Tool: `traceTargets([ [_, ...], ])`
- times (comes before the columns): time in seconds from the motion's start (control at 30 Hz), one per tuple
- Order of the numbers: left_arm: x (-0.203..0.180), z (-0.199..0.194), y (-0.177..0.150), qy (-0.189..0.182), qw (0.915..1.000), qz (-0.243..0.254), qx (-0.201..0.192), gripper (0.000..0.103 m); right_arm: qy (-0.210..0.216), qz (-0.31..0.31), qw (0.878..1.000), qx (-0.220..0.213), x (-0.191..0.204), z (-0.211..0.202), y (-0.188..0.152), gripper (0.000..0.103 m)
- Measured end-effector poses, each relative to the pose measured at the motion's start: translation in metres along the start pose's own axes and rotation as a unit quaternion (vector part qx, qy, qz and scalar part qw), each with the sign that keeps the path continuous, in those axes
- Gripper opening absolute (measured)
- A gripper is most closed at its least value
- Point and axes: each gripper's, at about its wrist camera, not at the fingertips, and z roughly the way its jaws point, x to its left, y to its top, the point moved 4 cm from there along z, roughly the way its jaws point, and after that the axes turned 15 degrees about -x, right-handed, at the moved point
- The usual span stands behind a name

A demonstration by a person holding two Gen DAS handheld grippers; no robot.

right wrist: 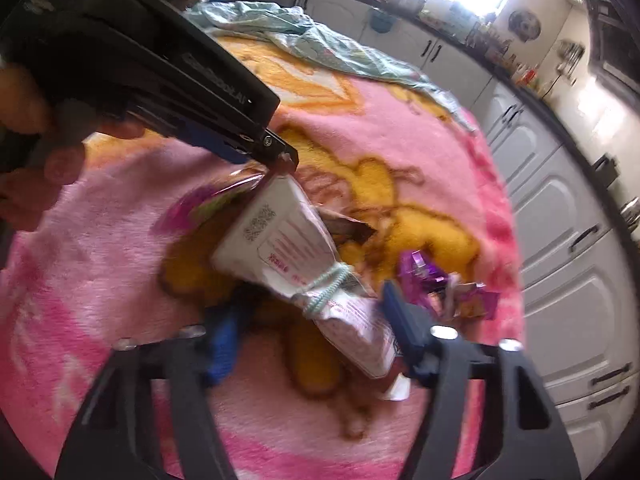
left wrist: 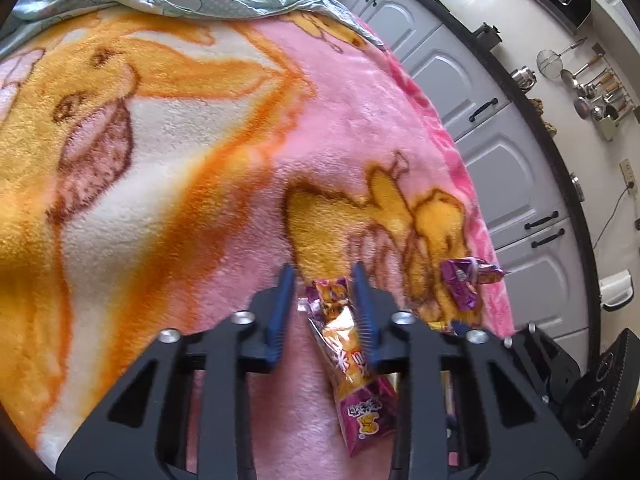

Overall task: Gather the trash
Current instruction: 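Grasp the pink snack wrapper with the left tool while the right tool grasps the white-red packet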

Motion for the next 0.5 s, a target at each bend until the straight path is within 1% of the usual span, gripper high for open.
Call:
traceTargets([
  [0.07, 0.002, 0.0, 0.0, -0.006, 1.0, -0.001, -0.001, 0.019, 0.005, -0.008, 1.0, 0.0, 0.006, -0.005, -0.002, 0.044],
  [0.1, 0.002, 0.0, -0.001, -0.008, 1.0, -0.002, -0.002, 0.019, 0.009, -0.012, 1.0, 0.001, 0.009, -0.009, -0.002, 0.04],
  [0.13, 0.004, -0.001, -0.001, -0.012, 0.9999, -0.004, -0.003, 0.018, 0.014, -0.013, 1.0, 0.001, 0.012, -0.012, -0.002, 0.036],
  [0.17, 0.004, -0.002, -0.001, -0.014, 0.9999, -0.005, -0.003, 0.018, 0.03, -0.006, 1.0, 0.003, 0.016, -0.016, -0.002, 0.029],
  [0.33, 0.005, -0.011, -0.006, -0.023, 0.9997, -0.001, -0.009, 0.016, 0.039, -0.02, 0.999, 0.002, 0.04, -0.034, -0.011, 0.029],
  [0.5, 0.007, -0.027, -0.013, -0.034, 0.9993, 0.0, -0.015, 0.015, 0.048, 0.03, 0.998, 0.0, 0.048, -0.057, -0.019, 0.027],
])
